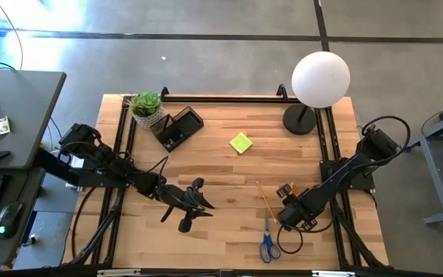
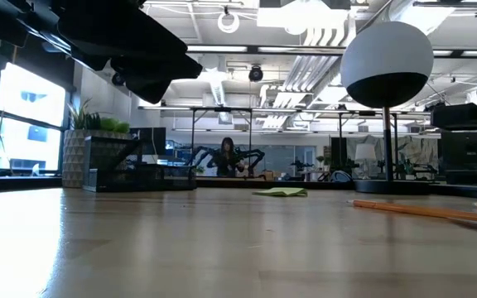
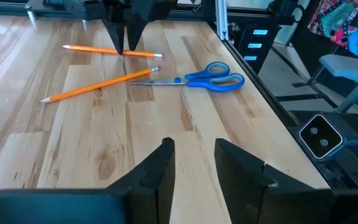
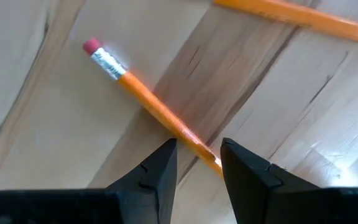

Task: Pick and place office supplies into organizer
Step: Put the right yellow pencil into the desk organizer

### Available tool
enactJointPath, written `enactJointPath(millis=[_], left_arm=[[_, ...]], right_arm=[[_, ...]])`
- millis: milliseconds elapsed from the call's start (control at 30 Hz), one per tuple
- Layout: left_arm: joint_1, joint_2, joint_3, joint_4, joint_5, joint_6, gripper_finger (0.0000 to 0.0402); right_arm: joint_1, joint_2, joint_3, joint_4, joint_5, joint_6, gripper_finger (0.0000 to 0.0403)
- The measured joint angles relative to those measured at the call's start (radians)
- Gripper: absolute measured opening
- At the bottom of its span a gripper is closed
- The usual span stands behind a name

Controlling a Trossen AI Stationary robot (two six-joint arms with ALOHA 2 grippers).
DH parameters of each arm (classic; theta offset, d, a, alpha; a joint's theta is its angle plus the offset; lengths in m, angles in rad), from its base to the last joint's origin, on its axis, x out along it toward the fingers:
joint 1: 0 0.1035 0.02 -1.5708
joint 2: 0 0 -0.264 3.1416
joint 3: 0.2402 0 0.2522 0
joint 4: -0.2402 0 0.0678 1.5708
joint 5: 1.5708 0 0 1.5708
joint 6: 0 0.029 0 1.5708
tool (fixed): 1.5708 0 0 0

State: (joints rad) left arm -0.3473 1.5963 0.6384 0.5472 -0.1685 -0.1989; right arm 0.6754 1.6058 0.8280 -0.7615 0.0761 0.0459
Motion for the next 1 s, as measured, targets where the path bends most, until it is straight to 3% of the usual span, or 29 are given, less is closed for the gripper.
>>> enactJointPath(millis=[167, 533, 1000], left_arm=[[0.0, 0.0, 0.0, 0.001, 0.0, 0.0, 0.0101], [0.0, 0.0, 0.0, 0.001, 0.0, 0.0, 0.0101], [0.0, 0.0, 0.0, 0.001, 0.0, -0.001, 0.0101]], right_arm=[[0.0, 0.0, 0.0, 0.012, 0.0, 0.053, 0.0101], [0.0, -0.002, 0.0, 0.039, -0.029, 0.078, 0.0006], [-0.001, 0.0, -0.001, 0.088, -0.06, 0.123, 0.004]])
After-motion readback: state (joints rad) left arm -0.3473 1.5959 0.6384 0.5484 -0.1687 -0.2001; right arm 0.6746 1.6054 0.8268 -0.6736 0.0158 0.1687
